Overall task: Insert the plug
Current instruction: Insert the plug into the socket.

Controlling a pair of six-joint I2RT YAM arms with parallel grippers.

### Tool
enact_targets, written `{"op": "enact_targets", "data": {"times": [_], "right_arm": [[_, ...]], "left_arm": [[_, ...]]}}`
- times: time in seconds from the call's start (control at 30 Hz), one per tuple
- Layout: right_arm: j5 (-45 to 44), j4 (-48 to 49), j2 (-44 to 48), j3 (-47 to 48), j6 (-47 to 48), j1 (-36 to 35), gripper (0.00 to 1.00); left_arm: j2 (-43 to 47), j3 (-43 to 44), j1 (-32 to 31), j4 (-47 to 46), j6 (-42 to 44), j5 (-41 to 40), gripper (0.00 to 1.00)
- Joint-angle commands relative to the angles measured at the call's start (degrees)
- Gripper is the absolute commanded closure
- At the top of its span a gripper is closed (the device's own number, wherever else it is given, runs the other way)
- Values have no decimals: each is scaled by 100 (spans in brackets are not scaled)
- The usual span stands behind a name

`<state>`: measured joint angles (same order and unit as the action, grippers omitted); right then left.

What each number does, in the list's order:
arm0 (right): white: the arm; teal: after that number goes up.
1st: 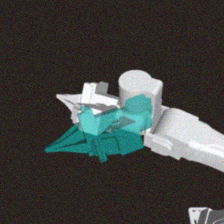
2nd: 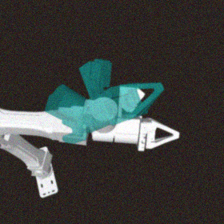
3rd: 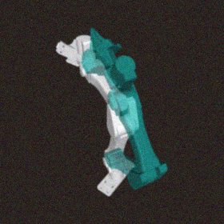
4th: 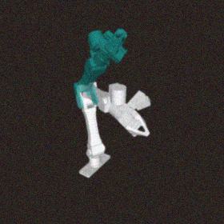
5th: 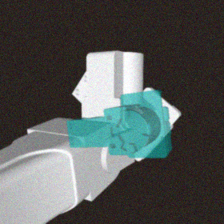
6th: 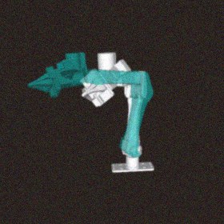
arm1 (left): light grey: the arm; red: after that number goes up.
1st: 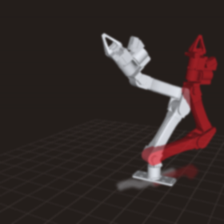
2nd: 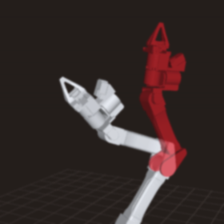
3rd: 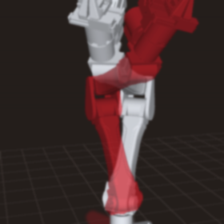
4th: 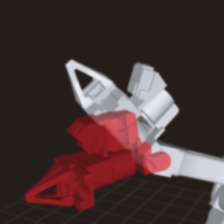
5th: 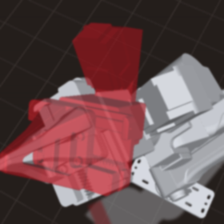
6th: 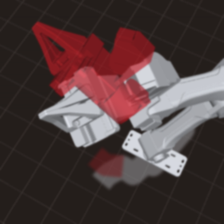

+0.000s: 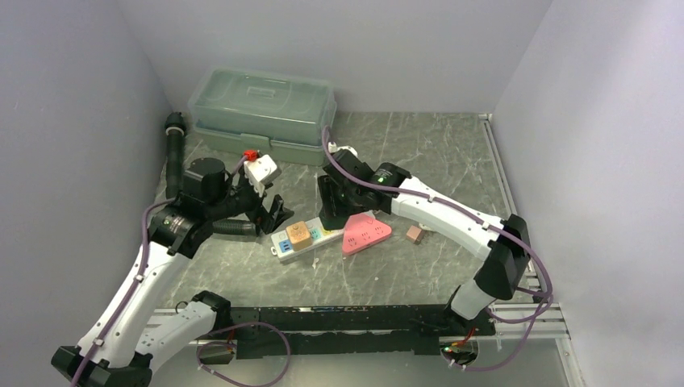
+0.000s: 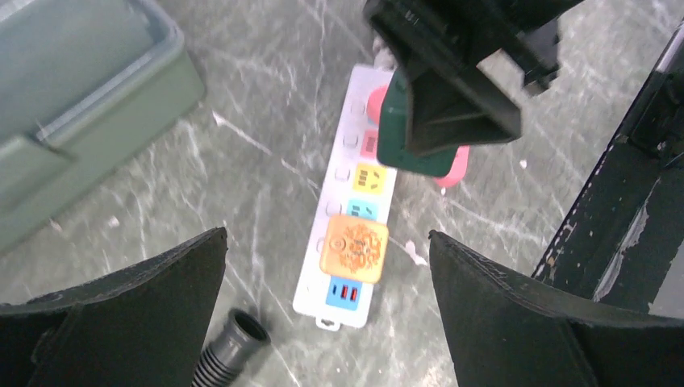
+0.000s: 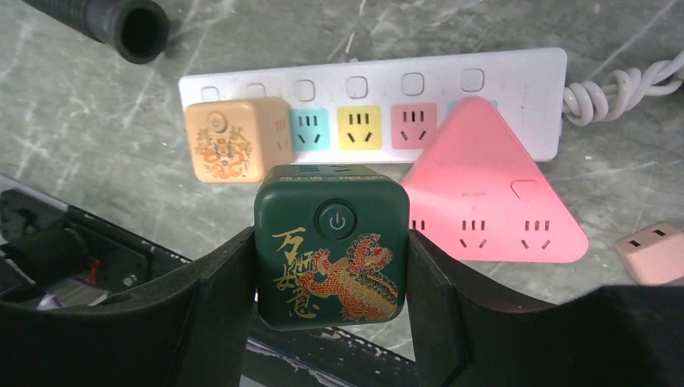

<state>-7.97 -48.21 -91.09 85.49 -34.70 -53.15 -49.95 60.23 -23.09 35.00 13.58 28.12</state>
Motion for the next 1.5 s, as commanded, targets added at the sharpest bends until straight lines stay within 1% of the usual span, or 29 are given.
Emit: {"op": "enact_targets", "data": {"times": [0.0,0.27,0.4,0.63,0.77,0.83,0.93,1.47], "right_arm": [[-431,-60,-86,-21,-33,-150,100],[-883,-96,-526,-4,-151,-399,100],[-965,108,-671,-65,-135,-416,100],[-1155,454,-955,-78,-76,-418,100],[-1292,737,-970,-207,-37,-418,100],[-1373,789,-1018,-219,-17,-422,100],[-1450,932,-1035,-326,28,-419,100],[-1531,1263,-1089,-566,146,-419,100]], "left_arm": [[145,-313,32,405,-471,-539,0],[203,-525,33,393,-682,-814,0],[175,-536,33,394,-776,-742,1],[166,-632,103,412,-1224,-1110,1],[141,-737,217,371,-1323,-1046,1],[62,-751,278,397,-1562,-1001,1],[-34,-766,403,402,-1649,-903,1],[-100,-880,584,424,-1662,-703,1]]}}
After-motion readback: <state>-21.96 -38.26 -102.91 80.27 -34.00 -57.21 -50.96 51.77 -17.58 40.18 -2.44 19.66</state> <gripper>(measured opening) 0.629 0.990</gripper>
